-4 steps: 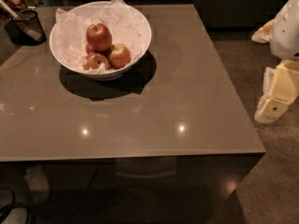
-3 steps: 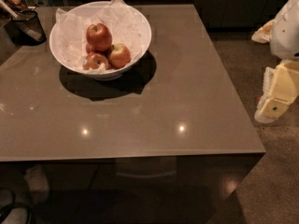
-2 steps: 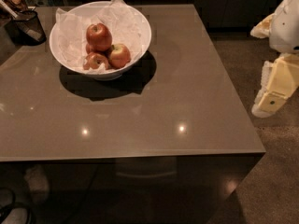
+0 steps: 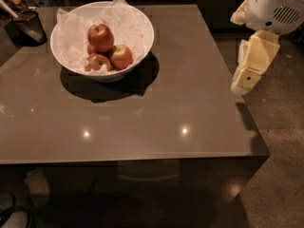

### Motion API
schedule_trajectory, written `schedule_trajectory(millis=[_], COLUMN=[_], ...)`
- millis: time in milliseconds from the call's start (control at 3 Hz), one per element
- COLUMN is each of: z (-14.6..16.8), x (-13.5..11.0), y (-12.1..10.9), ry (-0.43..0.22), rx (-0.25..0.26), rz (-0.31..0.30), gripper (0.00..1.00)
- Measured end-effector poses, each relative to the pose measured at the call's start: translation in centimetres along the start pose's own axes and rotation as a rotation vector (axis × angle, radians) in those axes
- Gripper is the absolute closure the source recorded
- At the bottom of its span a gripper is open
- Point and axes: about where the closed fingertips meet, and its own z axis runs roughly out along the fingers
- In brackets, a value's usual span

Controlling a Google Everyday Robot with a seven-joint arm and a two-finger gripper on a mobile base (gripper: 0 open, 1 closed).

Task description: Pick apple from white bowl

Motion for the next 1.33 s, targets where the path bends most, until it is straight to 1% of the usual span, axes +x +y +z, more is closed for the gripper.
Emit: schedule_trajectory(millis=[333,667,1000,1333], z=[0.1,0.5,0.5,0.2], x=[-0.6,-6.7,-6.7,-10.0], y=[-0.4,-3.8,-3.8,-5.6], ry=[-0.006,-0.04,-0.04,-0.098], rx=[0.015,0.051,0.052,0.09], rz=[-0.008,-0.068,-0.068,-0.092], gripper=[0.0,0.0,0.0,0.0])
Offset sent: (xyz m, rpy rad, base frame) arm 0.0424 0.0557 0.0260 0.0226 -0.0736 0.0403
